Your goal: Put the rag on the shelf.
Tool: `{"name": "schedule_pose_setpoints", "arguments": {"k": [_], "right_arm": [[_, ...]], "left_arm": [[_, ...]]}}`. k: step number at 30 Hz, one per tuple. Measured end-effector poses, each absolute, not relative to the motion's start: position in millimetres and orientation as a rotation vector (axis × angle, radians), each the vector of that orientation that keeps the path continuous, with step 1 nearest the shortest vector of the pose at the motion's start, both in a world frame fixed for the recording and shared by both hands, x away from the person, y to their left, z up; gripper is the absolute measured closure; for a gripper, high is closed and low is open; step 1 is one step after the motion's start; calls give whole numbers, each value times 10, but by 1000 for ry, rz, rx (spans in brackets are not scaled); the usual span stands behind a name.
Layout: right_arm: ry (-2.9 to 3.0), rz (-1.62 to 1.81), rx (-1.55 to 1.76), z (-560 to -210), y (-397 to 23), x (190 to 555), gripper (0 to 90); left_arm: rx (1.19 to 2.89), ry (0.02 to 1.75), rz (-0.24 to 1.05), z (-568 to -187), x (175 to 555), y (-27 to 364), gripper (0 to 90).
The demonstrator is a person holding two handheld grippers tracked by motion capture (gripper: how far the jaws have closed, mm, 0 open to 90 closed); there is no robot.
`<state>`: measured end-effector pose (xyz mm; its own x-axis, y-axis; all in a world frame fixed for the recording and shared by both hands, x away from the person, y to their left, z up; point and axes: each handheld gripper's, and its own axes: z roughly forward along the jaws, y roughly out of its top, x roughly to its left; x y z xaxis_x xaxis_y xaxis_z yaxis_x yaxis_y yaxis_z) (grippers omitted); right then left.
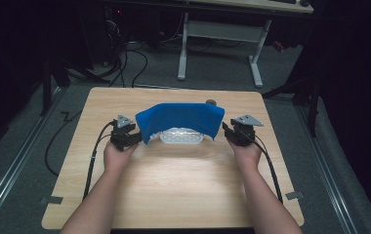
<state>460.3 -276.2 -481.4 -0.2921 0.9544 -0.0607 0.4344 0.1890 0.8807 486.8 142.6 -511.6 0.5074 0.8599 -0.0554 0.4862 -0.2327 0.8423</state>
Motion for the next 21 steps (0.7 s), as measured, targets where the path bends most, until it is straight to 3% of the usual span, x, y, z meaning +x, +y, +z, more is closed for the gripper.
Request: {"name": "schedule_pose_setpoints", "arguments": {"k": [21], "right_arm": [[1825, 1037, 1290, -4807, -2868, 4360, 546]], "left_arm": [[1875, 1134, 564, -5198, 4583, 1592, 466]]}}
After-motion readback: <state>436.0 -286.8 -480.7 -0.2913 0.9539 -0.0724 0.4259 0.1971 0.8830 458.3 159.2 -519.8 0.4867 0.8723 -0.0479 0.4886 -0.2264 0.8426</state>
